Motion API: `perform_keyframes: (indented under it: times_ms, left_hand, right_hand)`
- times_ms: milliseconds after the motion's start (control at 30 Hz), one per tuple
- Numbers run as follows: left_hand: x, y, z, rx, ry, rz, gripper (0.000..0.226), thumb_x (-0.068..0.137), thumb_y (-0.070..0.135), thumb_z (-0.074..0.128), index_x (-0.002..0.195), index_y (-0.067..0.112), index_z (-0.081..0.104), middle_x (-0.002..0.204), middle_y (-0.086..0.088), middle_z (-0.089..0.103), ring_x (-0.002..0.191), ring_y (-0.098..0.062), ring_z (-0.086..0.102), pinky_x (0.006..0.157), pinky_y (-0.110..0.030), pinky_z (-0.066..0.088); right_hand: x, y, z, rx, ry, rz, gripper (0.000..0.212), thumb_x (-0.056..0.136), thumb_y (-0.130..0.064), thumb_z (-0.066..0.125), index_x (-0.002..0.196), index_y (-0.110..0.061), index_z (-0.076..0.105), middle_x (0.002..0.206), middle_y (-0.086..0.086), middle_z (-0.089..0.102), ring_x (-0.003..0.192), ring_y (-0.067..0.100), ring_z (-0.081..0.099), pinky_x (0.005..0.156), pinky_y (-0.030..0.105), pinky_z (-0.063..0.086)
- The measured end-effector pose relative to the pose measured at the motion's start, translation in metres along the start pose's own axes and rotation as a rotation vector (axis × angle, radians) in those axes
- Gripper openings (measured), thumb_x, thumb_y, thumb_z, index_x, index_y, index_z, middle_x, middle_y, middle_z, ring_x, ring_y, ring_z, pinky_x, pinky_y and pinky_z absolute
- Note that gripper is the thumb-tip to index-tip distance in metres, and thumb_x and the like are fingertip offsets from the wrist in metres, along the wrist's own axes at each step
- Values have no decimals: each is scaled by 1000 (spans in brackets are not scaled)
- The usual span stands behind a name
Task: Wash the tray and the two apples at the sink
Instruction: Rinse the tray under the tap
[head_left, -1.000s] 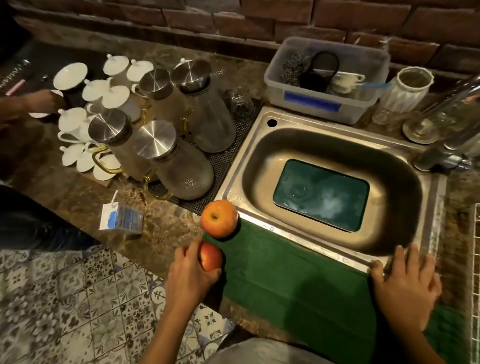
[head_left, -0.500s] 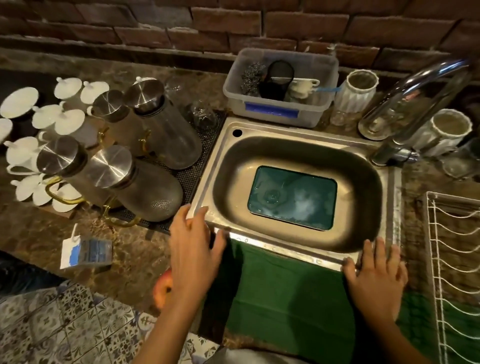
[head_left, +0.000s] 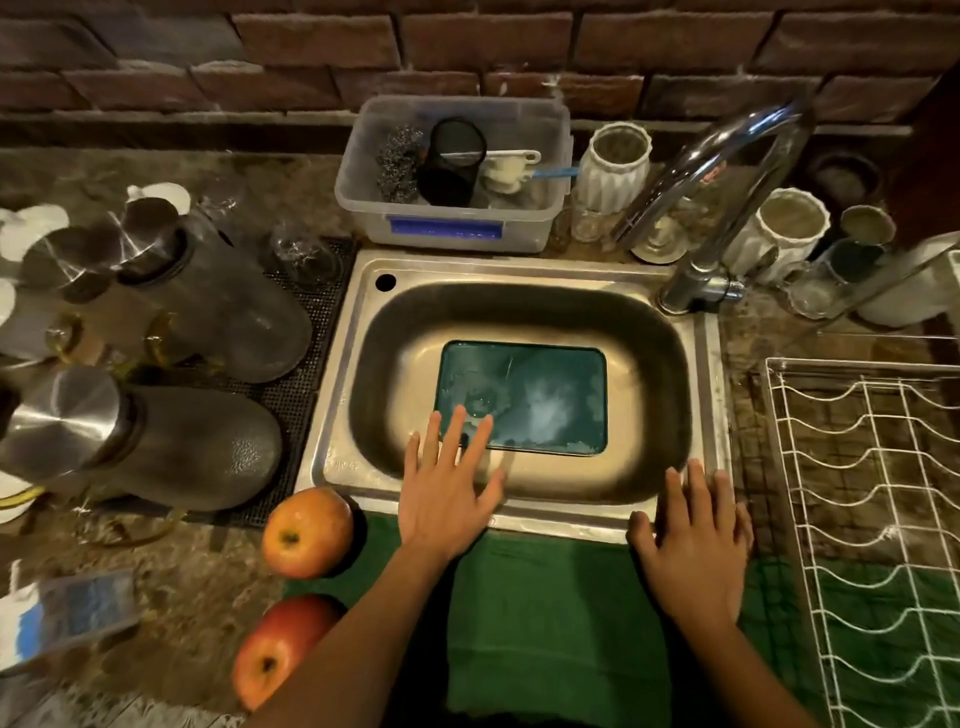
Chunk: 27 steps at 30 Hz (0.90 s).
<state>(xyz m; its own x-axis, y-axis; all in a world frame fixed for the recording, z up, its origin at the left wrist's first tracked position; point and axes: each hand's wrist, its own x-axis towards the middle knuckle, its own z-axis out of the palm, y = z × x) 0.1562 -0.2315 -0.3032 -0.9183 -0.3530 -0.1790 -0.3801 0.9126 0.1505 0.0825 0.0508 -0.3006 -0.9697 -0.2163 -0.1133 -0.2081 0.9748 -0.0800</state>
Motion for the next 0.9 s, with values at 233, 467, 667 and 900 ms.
perform_keyframes:
  times_ms: [233, 467, 667, 900]
  left_hand:
    - [1, 1, 2, -11, 10, -8, 68, 98, 68, 18, 158, 42, 1, 169, 1, 4, 155, -29, 3, 122, -52, 12]
    - [0, -1, 4, -18, 12, -20, 68, 98, 67, 19, 158, 41, 3, 168, 1, 4, 155, -28, 5, 122, -51, 11]
    - [1, 1, 2, -26, -7, -37, 67, 97, 65, 16, 158, 41, 1, 168, 0, 7, 155, -30, 7, 122, -55, 17]
    - [2, 1, 2, -24, -17, -48, 68, 97, 63, 17, 158, 39, 2, 167, -2, 10, 154, -30, 9, 121, -54, 20]
  right_hand:
    - [90, -40, -57, 728, 179, 165, 34, 97, -18, 51, 125, -2, 61, 129, 17, 57, 118, 32, 54, 103, 43, 40]
    - [236, -32, -122, 1133, 262, 446, 55, 99, -43, 41, 138, -7, 53, 138, 15, 58, 128, 29, 53, 109, 42, 40]
    - [287, -6, -106, 927, 243, 631, 61, 101, -46, 37, 131, 5, 54, 136, 23, 57, 128, 36, 51, 104, 42, 39]
    - [301, 19, -92, 1043, 219, 645, 52, 100, -44, 42, 114, 2, 62, 117, 17, 65, 103, 22, 58, 99, 48, 51]
